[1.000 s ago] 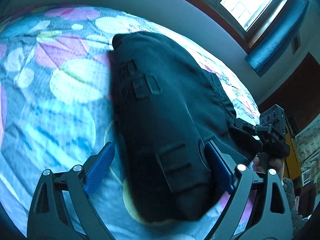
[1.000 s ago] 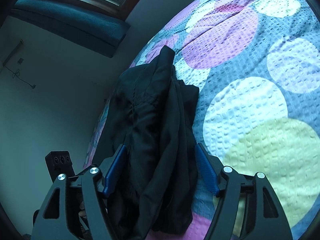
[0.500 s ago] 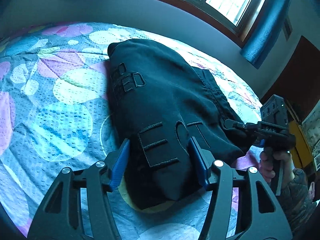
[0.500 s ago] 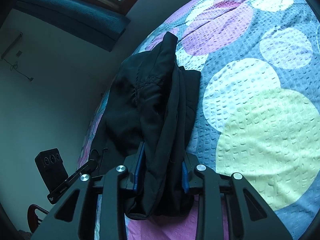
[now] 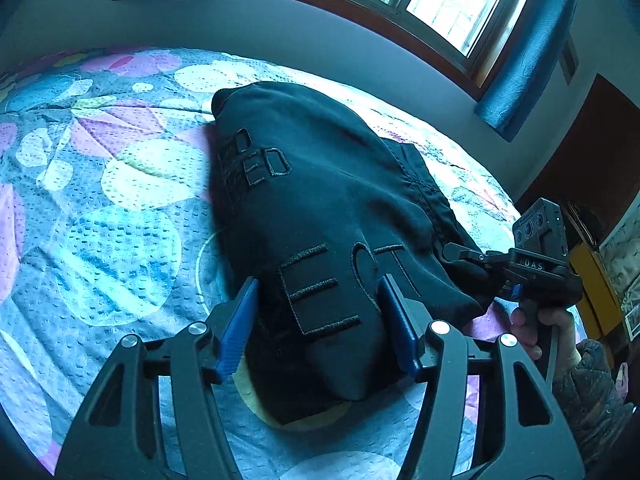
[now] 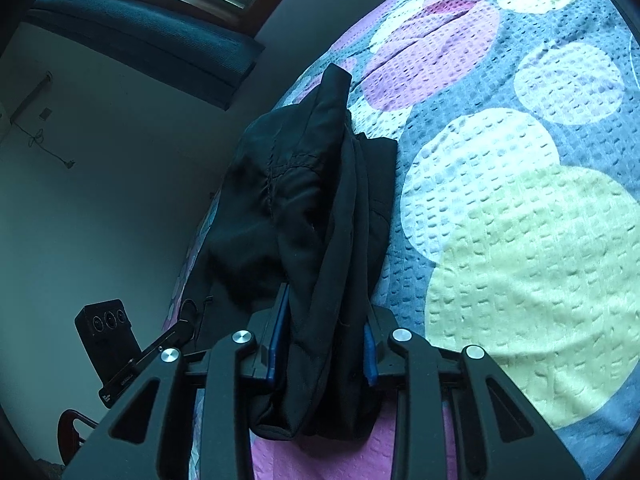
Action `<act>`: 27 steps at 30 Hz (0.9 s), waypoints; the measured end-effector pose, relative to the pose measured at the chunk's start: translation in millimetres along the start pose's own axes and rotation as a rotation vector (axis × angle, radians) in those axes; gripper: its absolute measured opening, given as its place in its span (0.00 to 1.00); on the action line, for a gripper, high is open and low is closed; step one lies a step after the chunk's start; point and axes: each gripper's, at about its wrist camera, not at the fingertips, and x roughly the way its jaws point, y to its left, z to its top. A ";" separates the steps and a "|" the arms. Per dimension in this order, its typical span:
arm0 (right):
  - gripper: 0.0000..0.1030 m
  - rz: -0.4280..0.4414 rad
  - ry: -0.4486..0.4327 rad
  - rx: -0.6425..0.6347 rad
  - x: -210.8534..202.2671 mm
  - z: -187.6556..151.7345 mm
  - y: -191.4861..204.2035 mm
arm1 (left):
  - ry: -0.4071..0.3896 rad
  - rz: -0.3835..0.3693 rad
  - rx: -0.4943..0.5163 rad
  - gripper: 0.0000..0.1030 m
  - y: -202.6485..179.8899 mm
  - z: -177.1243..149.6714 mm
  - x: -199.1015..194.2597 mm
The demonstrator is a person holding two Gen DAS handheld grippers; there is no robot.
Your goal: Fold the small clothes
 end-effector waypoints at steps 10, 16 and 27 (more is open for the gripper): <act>0.29 0.002 -0.004 0.001 -1.8 0.2 -2.7 | -0.003 0.000 0.007 0.60 -0.4 -0.8 1.7; 0.31 -0.008 -0.014 -0.004 -3.9 -0.3 -1.5 | -0.004 0.008 0.003 0.60 -0.9 -1.2 1.2; 0.49 -0.082 -0.060 -0.030 -20.7 -18.7 9.8 | -0.048 0.172 0.010 0.73 -13.0 -7.2 -12.4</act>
